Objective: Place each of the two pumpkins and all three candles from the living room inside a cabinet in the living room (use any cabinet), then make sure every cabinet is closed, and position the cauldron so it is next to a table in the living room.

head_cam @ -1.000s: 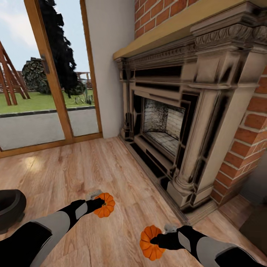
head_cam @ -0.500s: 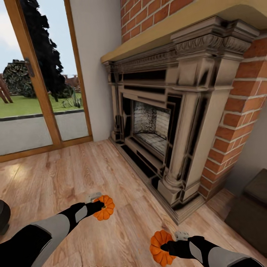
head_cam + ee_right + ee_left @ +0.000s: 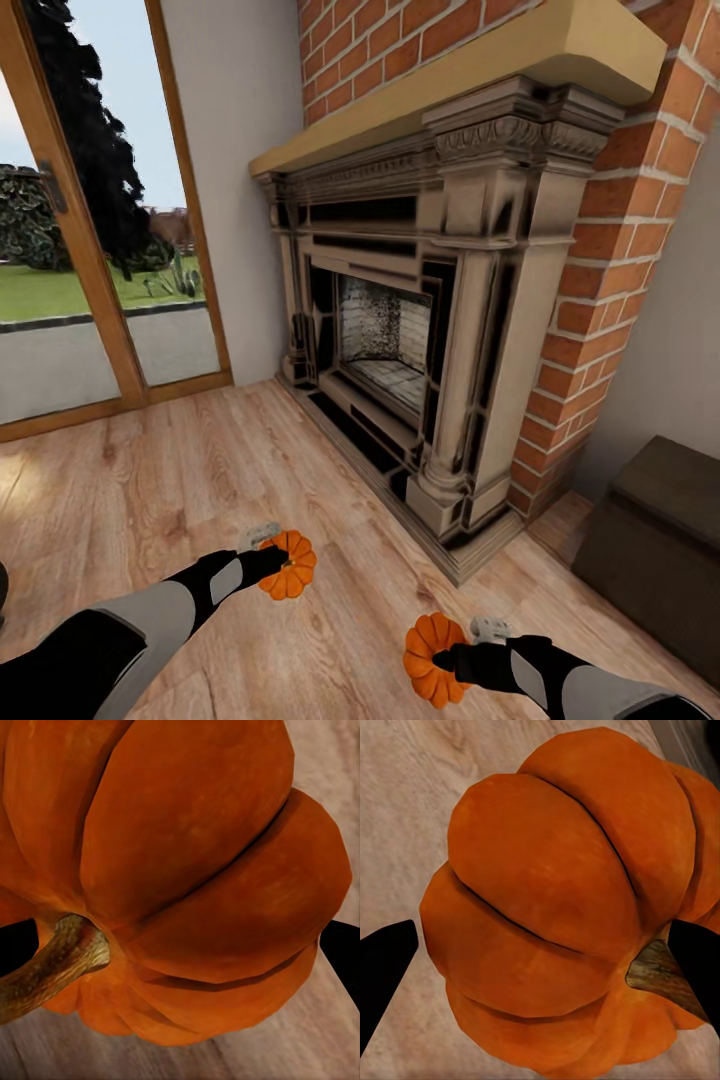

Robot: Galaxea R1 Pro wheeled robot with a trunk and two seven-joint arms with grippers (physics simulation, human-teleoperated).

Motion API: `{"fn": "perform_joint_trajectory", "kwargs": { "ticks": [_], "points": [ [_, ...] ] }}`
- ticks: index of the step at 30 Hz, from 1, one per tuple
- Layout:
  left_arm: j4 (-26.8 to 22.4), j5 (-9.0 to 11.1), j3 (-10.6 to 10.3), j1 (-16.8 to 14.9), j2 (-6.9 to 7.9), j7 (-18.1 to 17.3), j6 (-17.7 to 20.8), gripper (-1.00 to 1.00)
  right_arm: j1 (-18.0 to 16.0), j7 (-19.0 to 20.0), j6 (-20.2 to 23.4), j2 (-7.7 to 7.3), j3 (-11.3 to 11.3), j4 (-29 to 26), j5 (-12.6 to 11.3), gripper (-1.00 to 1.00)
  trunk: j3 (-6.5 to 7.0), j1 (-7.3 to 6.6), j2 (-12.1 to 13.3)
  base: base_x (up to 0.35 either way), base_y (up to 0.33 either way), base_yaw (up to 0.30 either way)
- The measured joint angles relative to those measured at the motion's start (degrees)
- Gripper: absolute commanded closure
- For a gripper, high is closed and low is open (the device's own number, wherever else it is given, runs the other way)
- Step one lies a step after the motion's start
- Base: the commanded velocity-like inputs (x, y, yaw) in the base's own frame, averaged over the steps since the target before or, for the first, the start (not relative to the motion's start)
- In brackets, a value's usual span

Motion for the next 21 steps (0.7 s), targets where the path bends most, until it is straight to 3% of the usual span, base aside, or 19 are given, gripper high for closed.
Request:
{"fn": "perform_joint_trajectory", "kwargs": {
  "ticks": [12, 16, 21],
  "points": [
    [1.0, 0.0, 0.0, 0.0, 0.08, 0.2, 0.1, 1.00, -0.6, 0.2, 0.5, -0.09, -0.4, -4.8, -0.2, 1.00, 0.01, 0.00, 0.0, -0.013, 0.000, -0.001],
    [1.1, 0.0, 0.0, 0.0, 0.05, 0.2, 0.1, 1.00, -0.6, -0.2, 1.0, 0.00, -0.1, -5.4, -0.1, 1.00, 0.01, 0.03, 0.0, -0.222, 0.000, -0.056],
    [1.1, 0.0, 0.0, 0.0, -0.05, 0.2, 0.1, 1.00, -0.6, -0.4, 1.4, 0.05, 0.0, -5.5, -0.1, 1.00, 0.01, 0.03, 0.0, -0.301, 0.000, -0.255]
  ]
}}
